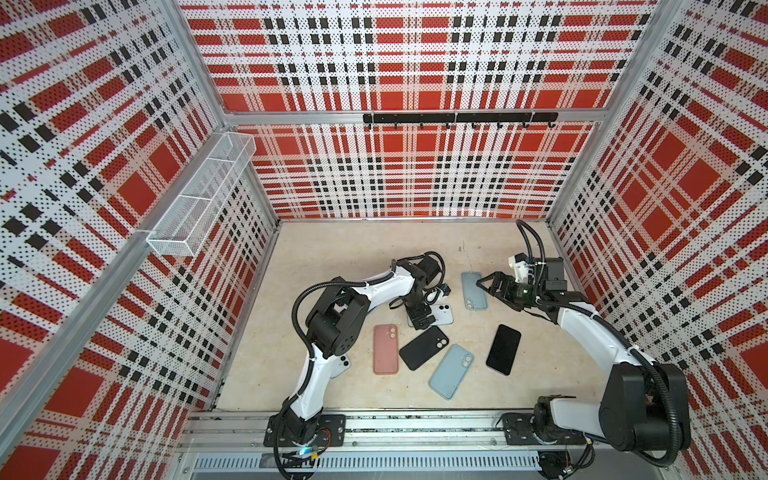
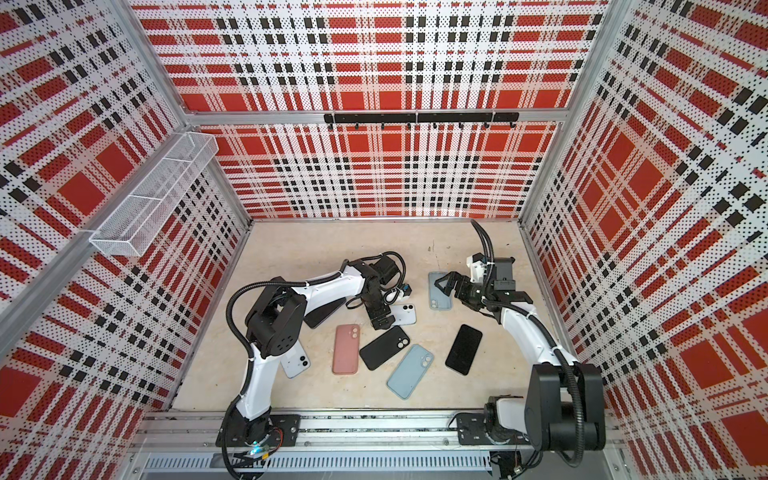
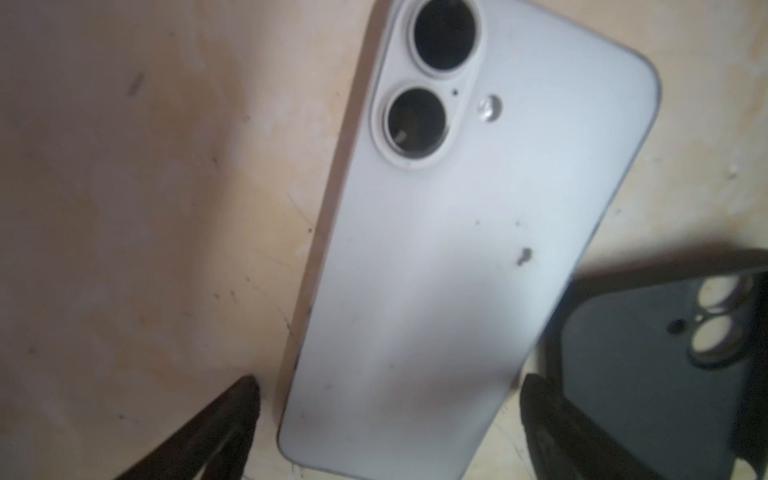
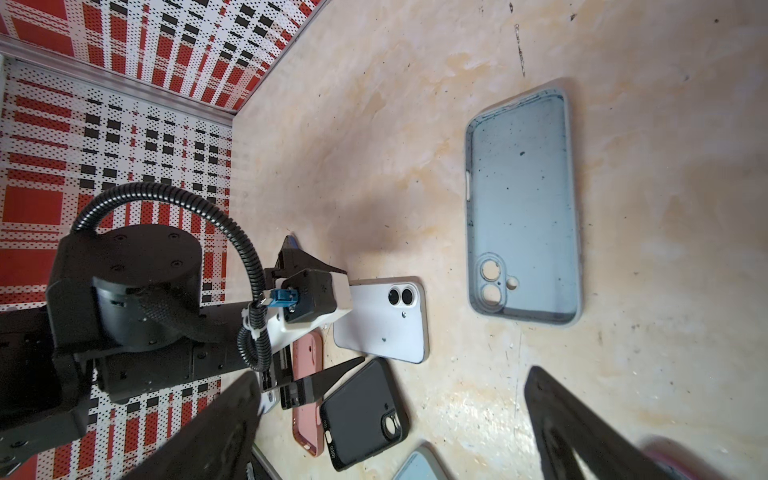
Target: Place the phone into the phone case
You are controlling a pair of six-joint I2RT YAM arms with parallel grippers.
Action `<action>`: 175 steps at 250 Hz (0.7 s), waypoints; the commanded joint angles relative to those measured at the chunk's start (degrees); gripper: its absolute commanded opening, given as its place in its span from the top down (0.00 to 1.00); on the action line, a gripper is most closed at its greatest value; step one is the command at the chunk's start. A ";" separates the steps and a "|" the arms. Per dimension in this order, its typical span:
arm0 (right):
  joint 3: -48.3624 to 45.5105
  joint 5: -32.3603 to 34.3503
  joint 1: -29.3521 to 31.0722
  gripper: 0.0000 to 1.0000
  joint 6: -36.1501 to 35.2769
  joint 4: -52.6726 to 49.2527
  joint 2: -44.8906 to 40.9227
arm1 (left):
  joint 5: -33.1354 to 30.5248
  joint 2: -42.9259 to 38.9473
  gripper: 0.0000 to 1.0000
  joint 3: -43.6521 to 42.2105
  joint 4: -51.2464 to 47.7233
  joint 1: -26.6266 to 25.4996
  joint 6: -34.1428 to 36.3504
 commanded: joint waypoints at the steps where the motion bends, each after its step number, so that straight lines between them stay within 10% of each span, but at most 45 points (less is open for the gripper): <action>1: 0.65 -0.64 0.17 0.00 -0.76 2.22 0.16 | 0.50 3.12 0.00 1.26 -0.05 -0.48 1.16; 175: 0.47 0.55 0.16 0.00 -0.55 1.56 -1.33 | 3.20 6.75 0.28 4.15 -1.85 -0.04 -0.72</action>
